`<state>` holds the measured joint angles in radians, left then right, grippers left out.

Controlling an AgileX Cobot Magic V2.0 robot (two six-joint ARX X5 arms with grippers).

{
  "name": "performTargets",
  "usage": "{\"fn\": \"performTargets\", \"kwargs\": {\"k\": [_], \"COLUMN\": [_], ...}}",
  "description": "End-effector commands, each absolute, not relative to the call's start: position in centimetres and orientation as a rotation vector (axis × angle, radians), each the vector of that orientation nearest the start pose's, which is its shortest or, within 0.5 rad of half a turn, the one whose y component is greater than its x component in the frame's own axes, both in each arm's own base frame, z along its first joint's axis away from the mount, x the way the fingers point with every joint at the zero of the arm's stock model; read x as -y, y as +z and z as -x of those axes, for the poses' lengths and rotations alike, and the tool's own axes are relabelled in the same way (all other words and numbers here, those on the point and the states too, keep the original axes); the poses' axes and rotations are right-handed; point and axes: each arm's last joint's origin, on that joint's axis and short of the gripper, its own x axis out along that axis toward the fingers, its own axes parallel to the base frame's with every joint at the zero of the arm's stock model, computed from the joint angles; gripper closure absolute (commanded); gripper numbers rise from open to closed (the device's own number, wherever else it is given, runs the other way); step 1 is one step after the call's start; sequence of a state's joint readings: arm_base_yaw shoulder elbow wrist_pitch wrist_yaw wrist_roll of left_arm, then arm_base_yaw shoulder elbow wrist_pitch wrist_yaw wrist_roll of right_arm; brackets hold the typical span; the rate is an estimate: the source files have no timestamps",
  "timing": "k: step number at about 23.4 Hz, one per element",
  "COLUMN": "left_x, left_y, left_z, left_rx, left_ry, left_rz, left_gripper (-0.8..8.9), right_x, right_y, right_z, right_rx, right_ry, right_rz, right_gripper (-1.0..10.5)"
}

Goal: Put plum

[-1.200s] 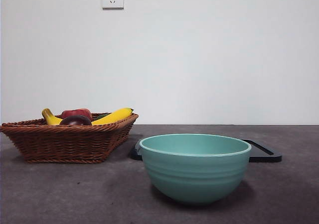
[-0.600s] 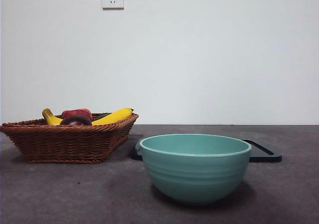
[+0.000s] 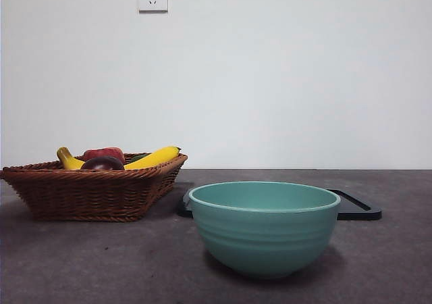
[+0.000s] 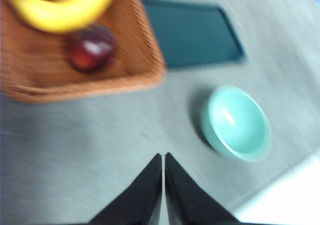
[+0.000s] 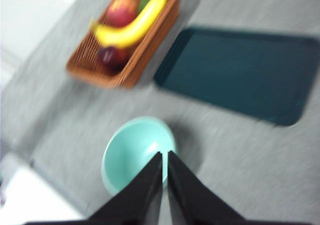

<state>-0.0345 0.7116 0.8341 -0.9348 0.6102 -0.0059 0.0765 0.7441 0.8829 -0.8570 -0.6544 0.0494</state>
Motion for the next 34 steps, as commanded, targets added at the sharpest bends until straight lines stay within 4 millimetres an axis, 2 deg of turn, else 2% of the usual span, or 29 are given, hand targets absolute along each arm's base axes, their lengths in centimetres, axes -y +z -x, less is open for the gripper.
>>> {"fn": "performTargets", "kwargs": {"k": [1,5,10,12,16,18,28,34], "left_x": [2.5,3.1,3.2,3.2,3.2,3.2,3.2,3.4], "left_y": [31.2,31.6,31.6,31.6,31.6,31.6,31.6,32.0], "left_z": [-12.2,-12.3,-12.3,-12.3,-12.3,-12.3,-12.3,-13.3], "left_rx": [-0.775,-0.812,-0.813,-0.814,-0.816,-0.816,-0.816,-0.793], "left_ry": [-0.679,-0.725,-0.732,-0.73,-0.729,-0.729,-0.716,-0.645], "left_rz": [0.173,0.157,0.155,0.158,0.161,0.161,0.164,0.149], "left_gripper": [8.05,8.05,8.02,7.12,3.87,3.17,3.15,3.15], "right_x": [-3.4,-4.6,-5.0,-5.0,-5.0,-5.0,-5.0,-5.0], "right_y": [32.0,31.2,31.2,31.2,31.2,31.3,31.3,31.3], "right_z": [-13.2,-13.6,-13.4,-13.4,-13.4,-13.5,-13.5,-13.5], "right_rx": [-0.748,-0.834,-0.835,-0.834,-0.84,-0.84,-0.841,-0.842], "right_ry": [0.755,0.835,0.867,0.867,0.857,0.856,0.855,0.854], "right_rz": [-0.179,-0.132,-0.111,-0.111,-0.13,-0.133,-0.136,-0.137], "right_gripper": [9.4,9.4,9.4,9.2,6.1,5.4,5.4,5.4]}}
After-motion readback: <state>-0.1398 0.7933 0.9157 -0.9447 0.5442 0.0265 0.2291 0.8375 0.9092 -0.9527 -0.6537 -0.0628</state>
